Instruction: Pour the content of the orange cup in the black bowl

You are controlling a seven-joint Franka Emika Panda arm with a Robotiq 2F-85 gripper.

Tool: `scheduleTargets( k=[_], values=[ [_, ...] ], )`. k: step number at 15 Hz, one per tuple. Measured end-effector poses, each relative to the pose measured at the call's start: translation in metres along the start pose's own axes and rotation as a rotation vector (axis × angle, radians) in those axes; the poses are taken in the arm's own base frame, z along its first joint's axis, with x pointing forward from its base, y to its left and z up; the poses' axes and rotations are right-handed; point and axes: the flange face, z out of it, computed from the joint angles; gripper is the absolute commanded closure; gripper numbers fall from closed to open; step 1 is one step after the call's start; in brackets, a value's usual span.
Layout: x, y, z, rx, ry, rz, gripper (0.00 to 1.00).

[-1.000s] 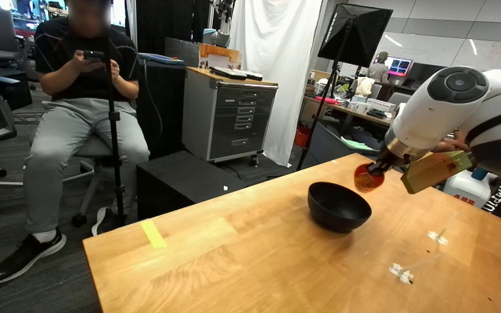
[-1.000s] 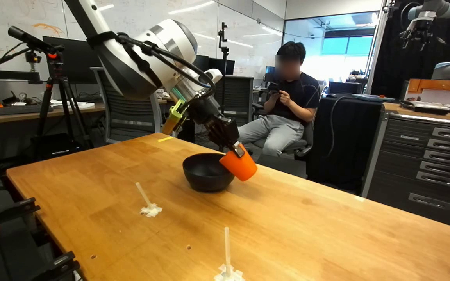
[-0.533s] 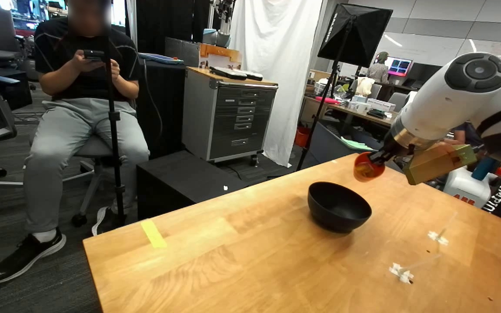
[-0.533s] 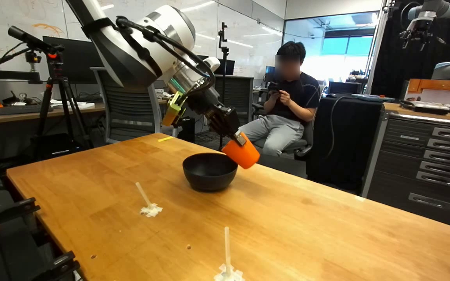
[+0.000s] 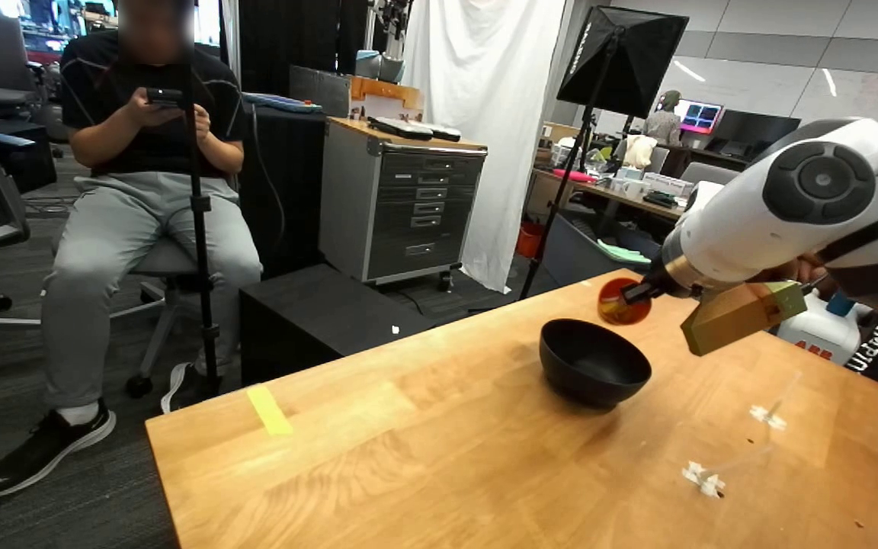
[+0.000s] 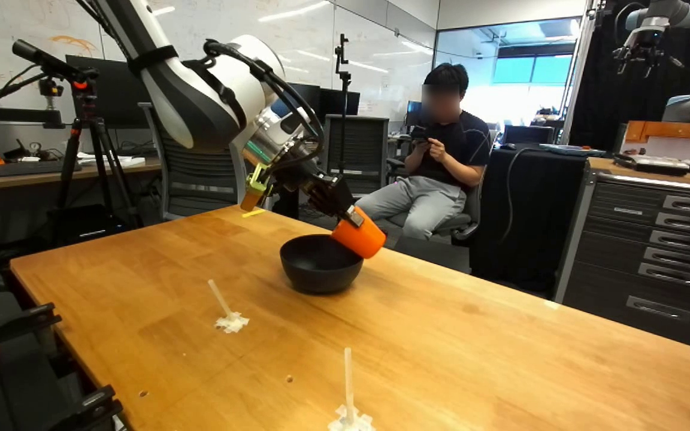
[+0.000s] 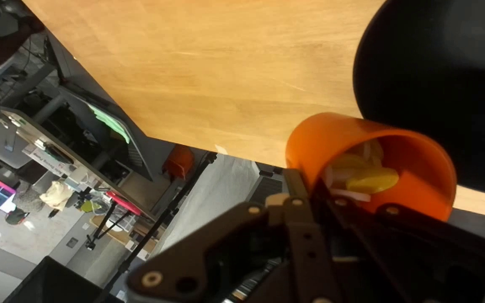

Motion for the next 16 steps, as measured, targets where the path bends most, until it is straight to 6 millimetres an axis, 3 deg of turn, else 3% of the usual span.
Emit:
scheduleTargets(
  k=[7,16],
  values=[
    [-0.022,-0.043,-0.002,-0.084,0.205,-0.042,0.99],
    [-0.056,-0.036,0.043,-0.244,0.284,-0.086,0.99]
  ],
)
